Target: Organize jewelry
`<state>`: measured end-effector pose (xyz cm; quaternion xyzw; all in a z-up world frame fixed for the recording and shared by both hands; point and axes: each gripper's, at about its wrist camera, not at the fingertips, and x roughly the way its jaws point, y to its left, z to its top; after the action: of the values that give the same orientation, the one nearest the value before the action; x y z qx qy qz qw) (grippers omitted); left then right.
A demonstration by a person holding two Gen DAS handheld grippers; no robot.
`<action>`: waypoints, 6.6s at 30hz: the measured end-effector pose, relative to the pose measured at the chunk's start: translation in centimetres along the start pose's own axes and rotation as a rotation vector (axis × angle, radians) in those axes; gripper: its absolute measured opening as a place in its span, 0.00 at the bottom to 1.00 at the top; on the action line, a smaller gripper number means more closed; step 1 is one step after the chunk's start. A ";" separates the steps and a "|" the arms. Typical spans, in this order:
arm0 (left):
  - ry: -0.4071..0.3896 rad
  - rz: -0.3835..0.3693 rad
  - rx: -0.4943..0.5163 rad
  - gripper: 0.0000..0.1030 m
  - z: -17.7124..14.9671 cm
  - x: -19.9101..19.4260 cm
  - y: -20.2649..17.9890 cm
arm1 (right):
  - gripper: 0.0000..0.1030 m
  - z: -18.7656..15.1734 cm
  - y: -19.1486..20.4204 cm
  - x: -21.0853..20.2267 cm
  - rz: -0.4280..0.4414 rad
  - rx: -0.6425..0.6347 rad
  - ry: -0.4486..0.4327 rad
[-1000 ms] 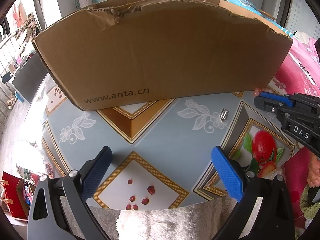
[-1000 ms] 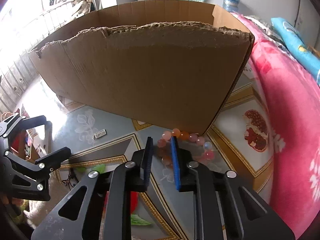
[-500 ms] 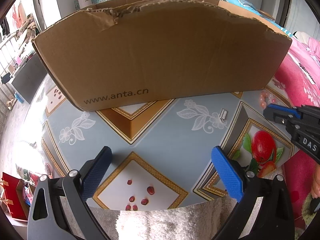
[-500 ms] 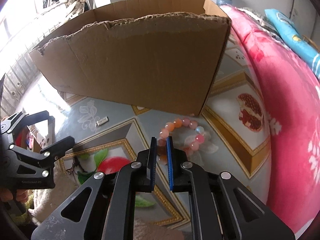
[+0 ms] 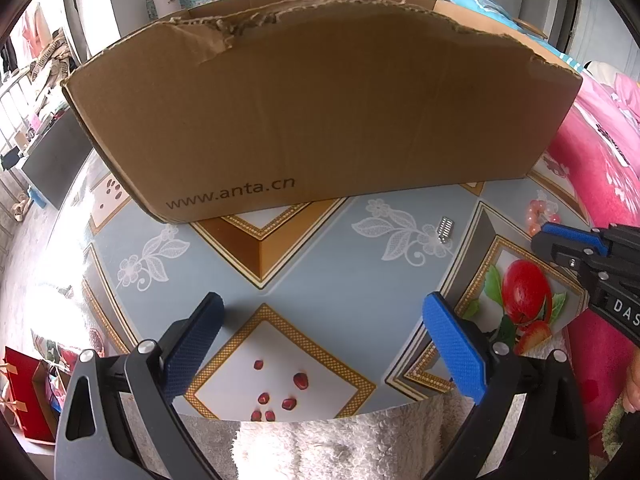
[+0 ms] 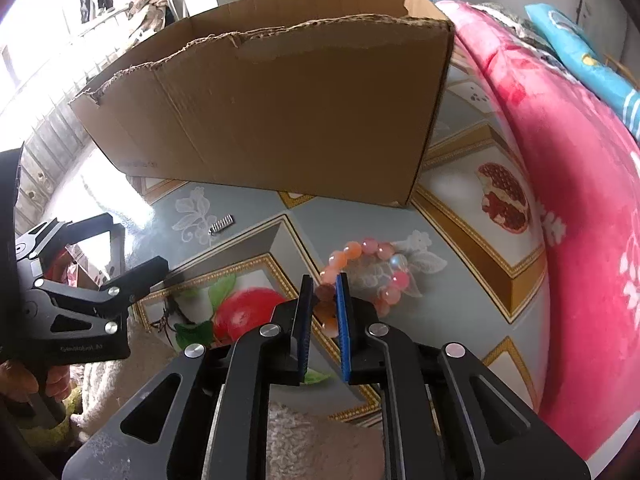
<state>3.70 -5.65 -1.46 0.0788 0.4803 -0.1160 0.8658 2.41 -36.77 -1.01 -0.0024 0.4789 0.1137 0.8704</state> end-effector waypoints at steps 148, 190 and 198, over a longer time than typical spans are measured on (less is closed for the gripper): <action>-0.180 -0.294 0.246 0.04 1.8 -5.0 -2.1 | 0.07 -1.1 -8.0 -2.8 0.173 0.220 -0.173; -0.069 -0.445 0.171 0.04 20.0 -4.0 3.8 | 0.09 15.6 -5.3 -1.1 0.263 -0.135 0.122; 0.014 -0.475 0.188 0.04 21.3 -1.4 3.2 | 0.12 15.5 -7.0 -2.7 0.197 -0.123 0.041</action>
<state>21.18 -7.66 11.00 0.0446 0.4783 -0.3594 0.8000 15.31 -42.38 8.89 -0.0114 0.4868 0.2277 0.8432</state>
